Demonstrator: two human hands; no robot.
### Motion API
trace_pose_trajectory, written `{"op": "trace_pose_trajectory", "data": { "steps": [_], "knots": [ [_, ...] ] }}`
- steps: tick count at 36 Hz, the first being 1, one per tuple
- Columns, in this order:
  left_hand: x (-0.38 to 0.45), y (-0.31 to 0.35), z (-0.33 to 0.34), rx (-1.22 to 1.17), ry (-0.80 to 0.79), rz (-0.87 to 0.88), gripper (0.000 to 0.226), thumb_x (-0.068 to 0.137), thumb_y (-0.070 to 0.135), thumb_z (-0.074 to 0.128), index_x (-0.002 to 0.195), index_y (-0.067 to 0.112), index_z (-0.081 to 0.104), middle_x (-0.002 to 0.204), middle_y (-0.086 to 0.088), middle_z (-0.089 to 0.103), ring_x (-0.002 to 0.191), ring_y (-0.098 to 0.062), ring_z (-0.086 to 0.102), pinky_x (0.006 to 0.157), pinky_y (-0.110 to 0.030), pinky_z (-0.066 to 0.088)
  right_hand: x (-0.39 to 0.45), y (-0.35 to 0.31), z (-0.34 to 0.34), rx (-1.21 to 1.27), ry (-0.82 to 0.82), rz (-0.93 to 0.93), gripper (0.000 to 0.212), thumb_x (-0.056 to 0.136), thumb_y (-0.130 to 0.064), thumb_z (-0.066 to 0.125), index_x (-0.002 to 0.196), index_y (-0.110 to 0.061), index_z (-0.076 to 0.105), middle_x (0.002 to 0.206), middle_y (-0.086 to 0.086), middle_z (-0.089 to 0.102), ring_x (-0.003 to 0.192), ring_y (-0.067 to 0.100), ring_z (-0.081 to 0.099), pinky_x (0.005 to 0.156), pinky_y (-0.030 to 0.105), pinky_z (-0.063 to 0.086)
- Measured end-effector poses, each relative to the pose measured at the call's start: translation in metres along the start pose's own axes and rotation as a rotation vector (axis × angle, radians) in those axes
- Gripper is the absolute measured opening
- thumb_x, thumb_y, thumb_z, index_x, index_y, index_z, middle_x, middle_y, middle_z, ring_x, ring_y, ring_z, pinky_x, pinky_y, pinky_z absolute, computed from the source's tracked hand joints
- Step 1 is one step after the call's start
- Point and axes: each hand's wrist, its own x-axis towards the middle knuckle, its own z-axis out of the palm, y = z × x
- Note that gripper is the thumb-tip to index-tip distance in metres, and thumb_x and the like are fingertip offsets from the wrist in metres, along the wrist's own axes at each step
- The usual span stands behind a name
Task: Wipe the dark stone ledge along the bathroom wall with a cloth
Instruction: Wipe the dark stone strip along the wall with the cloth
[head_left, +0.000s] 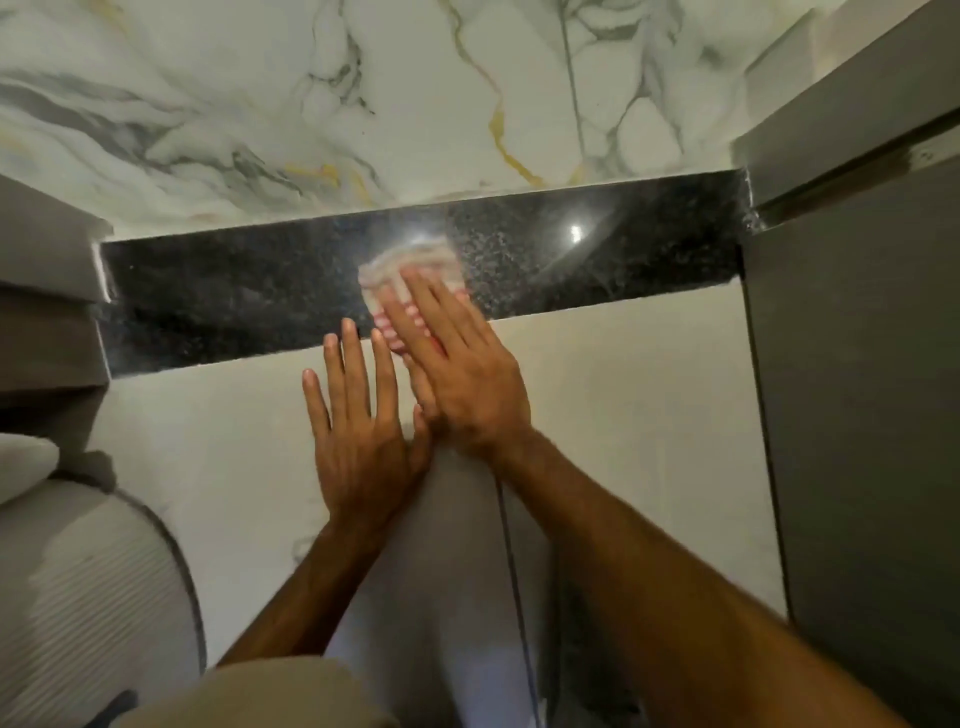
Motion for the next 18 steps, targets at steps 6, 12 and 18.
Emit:
{"op": "trace_pose_trajectory", "data": {
  "steps": [6, 12, 18],
  "knots": [
    [-0.012, 0.011, -0.004, -0.081, -0.095, 0.176, 0.075, 0.105, 0.042, 0.044, 0.168, 0.004, 0.032, 0.176, -0.027, 0.024, 0.164, -0.044, 0.023, 0.132, -0.067, 0.021, -0.081, 0.056, -0.036, -0.15, 0.027, 0.299, 0.056, 0.118, -0.032, 0.04, 0.17, -0.009, 0.043, 0.18, 0.014, 0.037, 0.169, 0.031, 0.034, 0.136, 0.052, 0.039],
    [-0.009, 0.012, 0.002, -0.09, -0.08, 0.119, 0.074, 0.108, 0.045, 0.035, 0.171, 0.007, 0.024, 0.179, -0.024, 0.018, 0.167, -0.042, 0.015, 0.135, -0.062, 0.01, 0.008, 0.071, -0.025, -0.203, 0.223, 0.722, 0.063, 0.116, -0.034, 0.039, 0.173, -0.008, 0.034, 0.18, 0.016, 0.035, 0.169, 0.036, 0.034, 0.137, 0.051, 0.036],
    [-0.008, 0.013, 0.004, -0.073, -0.08, 0.081, 0.075, 0.109, 0.046, 0.034, 0.172, 0.008, 0.021, 0.18, -0.022, 0.014, 0.168, -0.04, 0.011, 0.136, -0.057, 0.003, 0.011, 0.058, -0.017, -0.132, -0.03, 0.135, 0.064, 0.116, -0.035, 0.044, 0.175, -0.016, 0.031, 0.184, 0.011, 0.028, 0.172, 0.029, 0.026, 0.142, 0.047, 0.027]
  ]
}}
